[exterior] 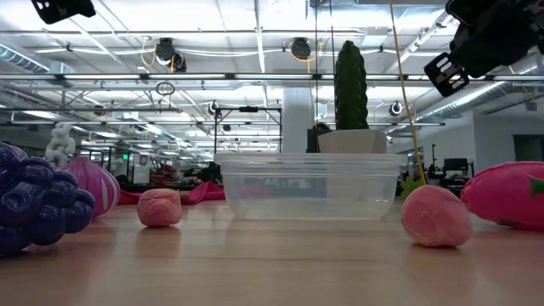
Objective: Pick and placing Produce into tupperware
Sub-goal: Put the top red strawberry into the transparent bin
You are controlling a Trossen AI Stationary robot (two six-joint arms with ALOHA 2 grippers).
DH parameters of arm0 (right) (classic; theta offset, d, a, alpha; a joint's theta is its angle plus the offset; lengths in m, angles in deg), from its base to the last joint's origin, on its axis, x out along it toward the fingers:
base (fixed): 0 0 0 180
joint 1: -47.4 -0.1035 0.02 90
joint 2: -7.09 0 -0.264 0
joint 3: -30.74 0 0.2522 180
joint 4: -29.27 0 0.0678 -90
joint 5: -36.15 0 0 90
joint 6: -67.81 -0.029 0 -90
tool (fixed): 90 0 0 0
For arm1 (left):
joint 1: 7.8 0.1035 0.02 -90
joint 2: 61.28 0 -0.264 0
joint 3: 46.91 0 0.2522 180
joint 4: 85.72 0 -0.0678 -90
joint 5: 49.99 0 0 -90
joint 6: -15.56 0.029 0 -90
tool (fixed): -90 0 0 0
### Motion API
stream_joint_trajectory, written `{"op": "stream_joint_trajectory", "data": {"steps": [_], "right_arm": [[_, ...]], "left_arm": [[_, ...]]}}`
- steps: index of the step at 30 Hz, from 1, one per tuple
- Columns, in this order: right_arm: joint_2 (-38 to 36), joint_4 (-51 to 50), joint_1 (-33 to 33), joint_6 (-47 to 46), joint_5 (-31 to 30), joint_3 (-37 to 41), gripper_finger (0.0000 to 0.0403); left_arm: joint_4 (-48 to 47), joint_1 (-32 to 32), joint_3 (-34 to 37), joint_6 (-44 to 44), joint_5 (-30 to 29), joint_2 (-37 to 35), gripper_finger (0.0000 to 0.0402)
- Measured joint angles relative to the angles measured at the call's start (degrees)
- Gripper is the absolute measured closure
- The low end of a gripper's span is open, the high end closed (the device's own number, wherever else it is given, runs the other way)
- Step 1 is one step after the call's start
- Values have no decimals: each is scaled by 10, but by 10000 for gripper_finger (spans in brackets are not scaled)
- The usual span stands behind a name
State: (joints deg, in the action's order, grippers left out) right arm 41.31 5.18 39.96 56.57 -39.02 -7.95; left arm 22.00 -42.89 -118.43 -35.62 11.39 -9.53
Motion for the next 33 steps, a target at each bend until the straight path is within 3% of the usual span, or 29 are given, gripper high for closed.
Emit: {"op": "stream_joint_trajectory", "data": {"steps": [6, 13, 21, 27, 33], "right_arm": [[0, 6, 0, 0, -12, 0, 403], [0, 7, 0, -1, -128, 0, 403], [0, 18, 0, -2, -133, 0, 397], [0, 19, 0, -3, -133, 0, 352], [0, 16, 0, -37, -133, 0, 268]], "left_arm": [[0, 0, 0, 0, 0, 0, 364], [0, 0, 0, 0, 0, 0, 364], [0, 0, 0, 0, 0, 0, 364], [0, 0, 0, 0, 0, 0, 364], [0, 0, 0, 0, 0, 0, 364]]}}
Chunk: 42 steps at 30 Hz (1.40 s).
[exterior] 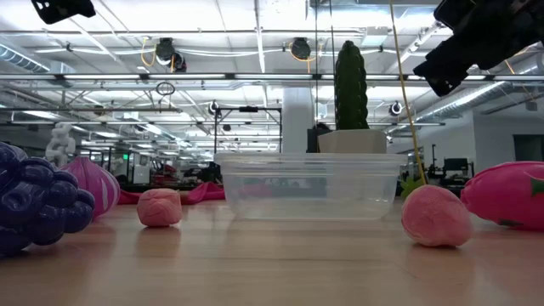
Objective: Pick and placing Produce into tupperware
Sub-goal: Put the top red strawberry into the transparent bin
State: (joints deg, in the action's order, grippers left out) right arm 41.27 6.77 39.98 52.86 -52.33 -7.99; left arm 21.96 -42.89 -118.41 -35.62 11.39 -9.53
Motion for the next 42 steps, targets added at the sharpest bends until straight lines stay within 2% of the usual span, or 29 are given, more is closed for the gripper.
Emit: {"op": "stream_joint_trajectory", "data": {"steps": [7, 13, 18, 22, 32, 42], "right_arm": [[0, -47, 0, 1, 0, 0, 155], [0, -75, 0, 102, 0, 0, 99], [11, -104, 8, 113, -2, 0, 88], [49, -138, 25, 112, -3, 0, 88], [175, -117, 92, 113, -3, 0, 87], [268, -77, 128, 143, -3, 0, 87]], "left_arm": [[0, 0, 0, 0, 0, 0, 364], [0, 0, 0, 9, 0, 0, 364], [0, 0, 0, 14, -1, 0, 364], [0, 0, 0, 14, -3, 0, 364], [0, 0, 0, 14, -5, 0, 364], [0, 0, 0, 20, -5, 0, 364]]}}
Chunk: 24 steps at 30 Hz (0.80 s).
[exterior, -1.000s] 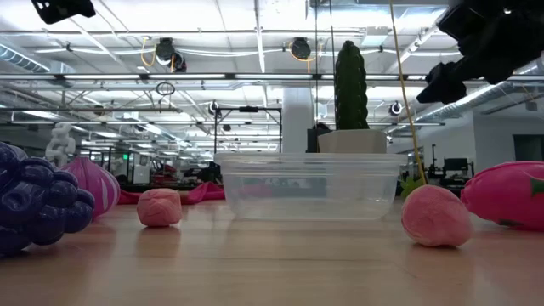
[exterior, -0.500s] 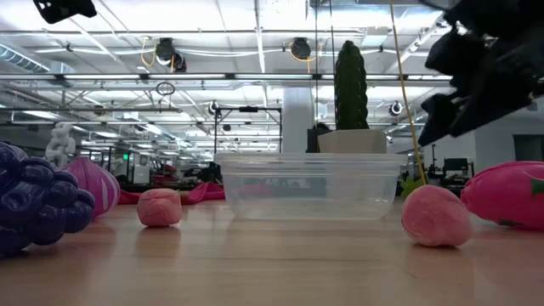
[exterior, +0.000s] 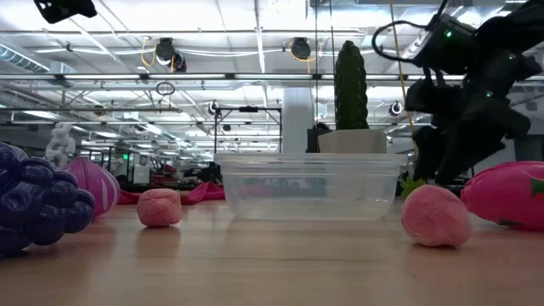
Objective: Pick and placing Produce into tupperware
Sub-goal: Put the top red strawberry into the transparent bin
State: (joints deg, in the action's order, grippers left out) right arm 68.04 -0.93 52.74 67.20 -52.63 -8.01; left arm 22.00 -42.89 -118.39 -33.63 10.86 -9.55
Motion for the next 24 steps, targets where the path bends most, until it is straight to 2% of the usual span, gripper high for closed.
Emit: {"op": "stream_joint_trajectory", "data": {"steps": [15, 24], "right_arm": [[64, 47, 33, 33, 0, 0, 87], [64, 50, 33, -14, 3, 0, 87]], "left_arm": [[0, 0, 0, 10, 0, 0, 364], [0, 0, 0, 10, 0, 0, 364]]}}
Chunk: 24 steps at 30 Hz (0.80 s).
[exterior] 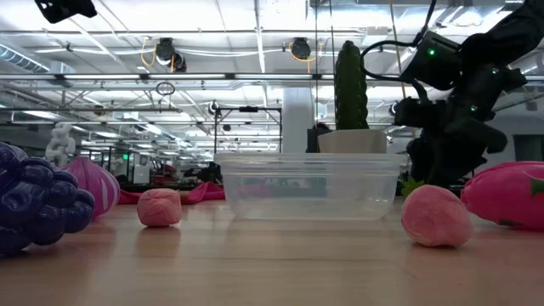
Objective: Pick and placing Produce into tupperware
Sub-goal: Put the top red strawberry into the transparent bin
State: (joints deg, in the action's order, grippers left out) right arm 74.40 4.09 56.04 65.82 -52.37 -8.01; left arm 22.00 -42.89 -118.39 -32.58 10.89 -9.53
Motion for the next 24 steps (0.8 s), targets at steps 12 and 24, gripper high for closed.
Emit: {"op": "stream_joint_trajectory", "data": {"steps": [12, 24], "right_arm": [[0, 0, 0, 5, 0, 0, 87], [0, 0, 0, 22, 0, 1, 87]], "left_arm": [[0, 0, 0, 0, 0, 0, 364], [0, 0, 0, 0, 0, 0, 364]]}}
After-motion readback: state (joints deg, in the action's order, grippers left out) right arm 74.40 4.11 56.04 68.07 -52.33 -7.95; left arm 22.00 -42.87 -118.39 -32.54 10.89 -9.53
